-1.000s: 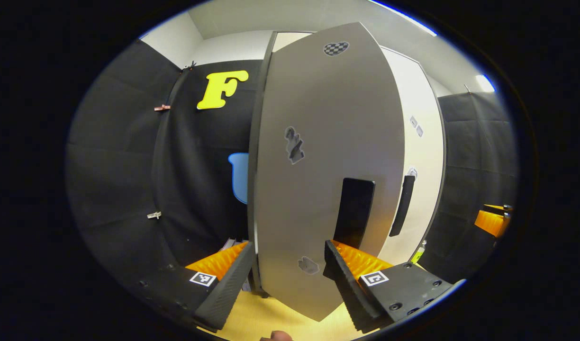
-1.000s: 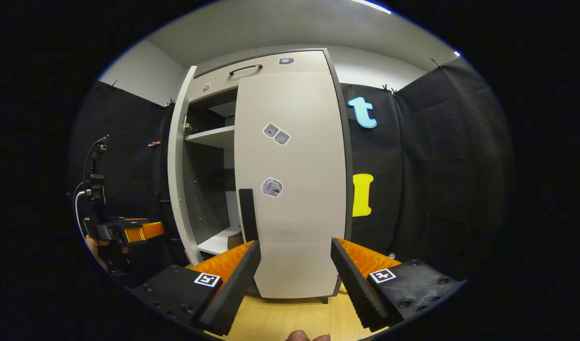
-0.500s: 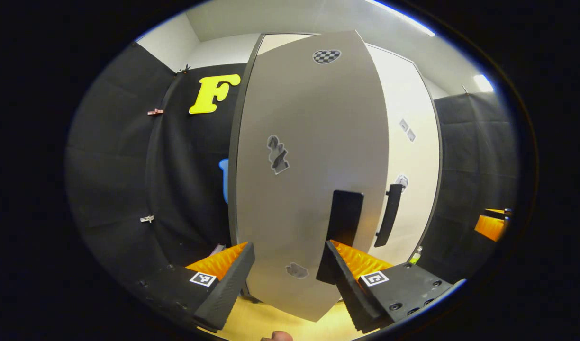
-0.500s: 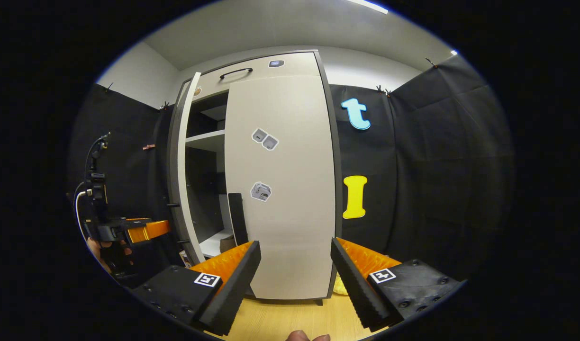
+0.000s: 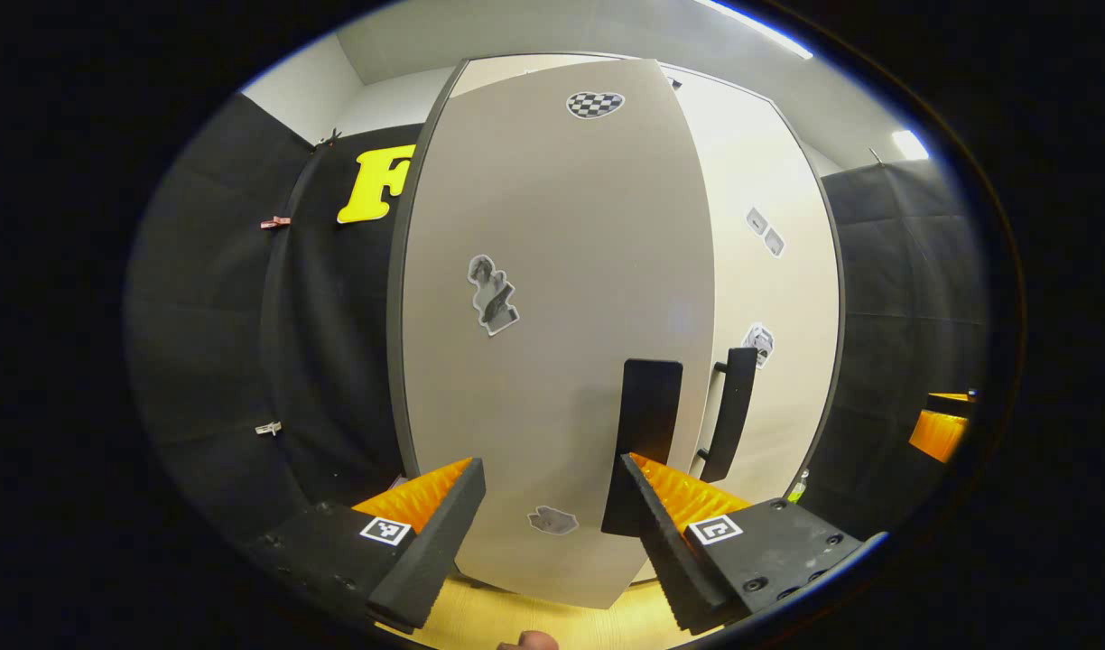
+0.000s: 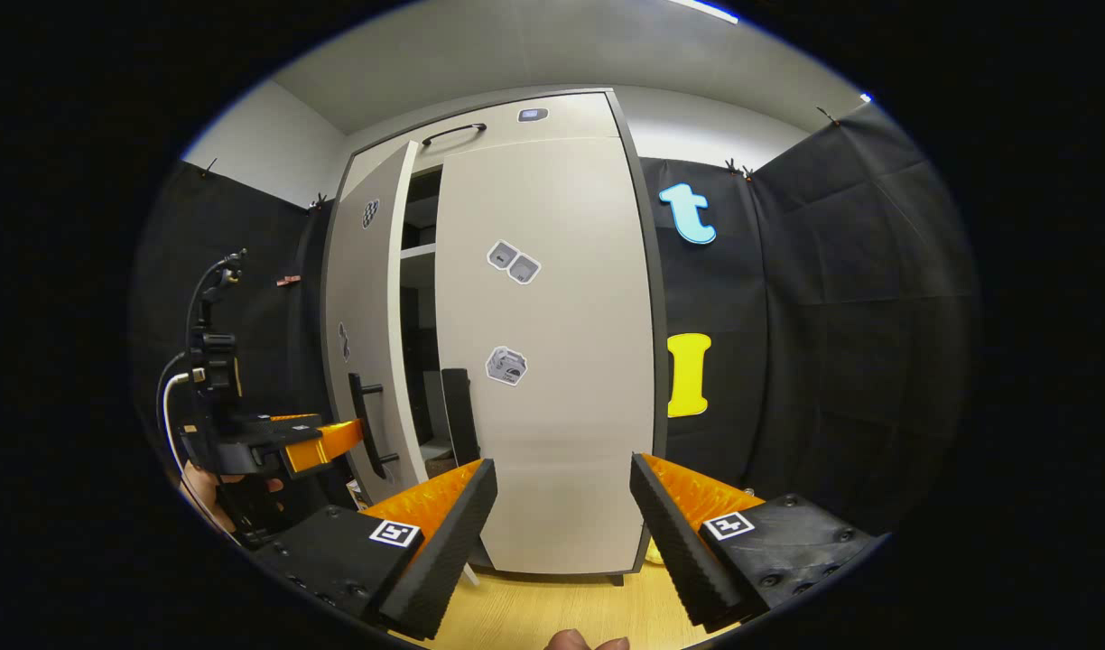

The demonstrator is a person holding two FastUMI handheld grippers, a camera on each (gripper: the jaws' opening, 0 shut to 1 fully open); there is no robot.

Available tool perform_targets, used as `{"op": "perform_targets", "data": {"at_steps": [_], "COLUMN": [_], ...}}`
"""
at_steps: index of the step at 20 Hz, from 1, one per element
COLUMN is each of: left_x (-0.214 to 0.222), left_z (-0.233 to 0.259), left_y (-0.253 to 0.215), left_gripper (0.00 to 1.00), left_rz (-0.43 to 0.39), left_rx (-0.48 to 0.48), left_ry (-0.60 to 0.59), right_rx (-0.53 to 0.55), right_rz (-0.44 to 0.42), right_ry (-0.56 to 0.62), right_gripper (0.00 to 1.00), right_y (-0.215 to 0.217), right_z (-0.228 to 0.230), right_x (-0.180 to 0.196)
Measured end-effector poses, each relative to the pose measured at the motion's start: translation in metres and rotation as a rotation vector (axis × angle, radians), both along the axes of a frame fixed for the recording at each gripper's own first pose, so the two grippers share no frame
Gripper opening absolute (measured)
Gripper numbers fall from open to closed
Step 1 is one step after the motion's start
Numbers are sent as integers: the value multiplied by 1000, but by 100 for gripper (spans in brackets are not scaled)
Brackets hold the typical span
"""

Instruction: Grab one shoe with the right hand and put it into the shoe cabinet, grab the other shoe with the left hand and put it into the shoe cabinet; then close the right door with the right hand and the left door with the left hand.

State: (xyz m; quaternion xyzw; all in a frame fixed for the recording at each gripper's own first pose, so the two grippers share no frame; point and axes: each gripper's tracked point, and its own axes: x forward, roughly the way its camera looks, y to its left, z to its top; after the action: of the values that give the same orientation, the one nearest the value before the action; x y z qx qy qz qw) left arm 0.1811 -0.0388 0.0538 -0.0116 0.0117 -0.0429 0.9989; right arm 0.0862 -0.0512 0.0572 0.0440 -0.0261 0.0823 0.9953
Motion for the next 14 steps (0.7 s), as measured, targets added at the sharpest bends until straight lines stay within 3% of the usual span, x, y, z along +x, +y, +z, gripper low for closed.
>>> {"op": "perform_targets", "data": {"at_steps": [7,14], "left_x": [12,-10], "left_z": [2,2], "left_y": [-5,5], "left_gripper": [95,96], "left_rz": [5,18], "left_rx": [7,6], "left_ry": [-10,-3], "right_rx": [-6,-7], "right_rz": [25,28], "right_ry": [-3,11], "right_gripper": [98,98], "right_y": [12,17], "right_z": [0,1], "right_x": [4,5]}}
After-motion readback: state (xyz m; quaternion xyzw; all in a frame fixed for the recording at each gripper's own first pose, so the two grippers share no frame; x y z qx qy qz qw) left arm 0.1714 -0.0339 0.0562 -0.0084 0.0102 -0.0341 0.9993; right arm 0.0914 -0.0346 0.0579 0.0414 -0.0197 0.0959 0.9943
